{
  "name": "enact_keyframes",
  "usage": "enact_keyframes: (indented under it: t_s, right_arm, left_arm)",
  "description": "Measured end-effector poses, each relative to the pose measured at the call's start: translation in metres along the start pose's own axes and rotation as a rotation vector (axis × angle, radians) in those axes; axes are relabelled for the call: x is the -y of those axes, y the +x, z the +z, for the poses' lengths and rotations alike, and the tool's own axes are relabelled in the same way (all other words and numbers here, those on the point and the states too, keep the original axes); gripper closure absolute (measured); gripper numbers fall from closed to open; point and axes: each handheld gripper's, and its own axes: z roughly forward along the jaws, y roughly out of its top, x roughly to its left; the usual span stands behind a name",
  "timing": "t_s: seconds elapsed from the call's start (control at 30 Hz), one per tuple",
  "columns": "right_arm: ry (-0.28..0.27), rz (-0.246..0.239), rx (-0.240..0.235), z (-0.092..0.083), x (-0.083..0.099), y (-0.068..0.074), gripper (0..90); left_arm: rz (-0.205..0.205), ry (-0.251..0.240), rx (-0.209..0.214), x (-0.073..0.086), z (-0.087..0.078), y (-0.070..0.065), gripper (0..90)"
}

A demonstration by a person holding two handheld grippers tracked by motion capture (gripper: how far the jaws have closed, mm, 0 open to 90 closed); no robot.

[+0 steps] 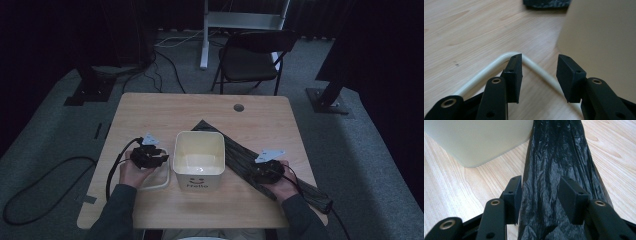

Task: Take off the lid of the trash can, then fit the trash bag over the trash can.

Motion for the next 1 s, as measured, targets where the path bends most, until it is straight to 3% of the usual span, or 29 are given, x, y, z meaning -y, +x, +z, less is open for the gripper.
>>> enact_keyframes:
  t_s: [0.23,0.4,1.0]
  right_arm:
    - [0.003,-0.014,-0.011,0.007,-0.016,0.001,54.6]
    - [0.017,-0.025,-0.026,0.012,-0.018,0.007,55.5]
    - [0.020,-0.025,-0.037,0.023,-0.025,0.012,49.0]
  left_arm:
    - [-0.010,-0.027,0.025,0.002,-0.001,-0.004,56.5]
    - [-0.029,-0.061,0.045,0.003,-0.005,-0.004,56.5]
    - [-0.008,-0.039,0.063,0.003,0.003,-0.008,56.1]
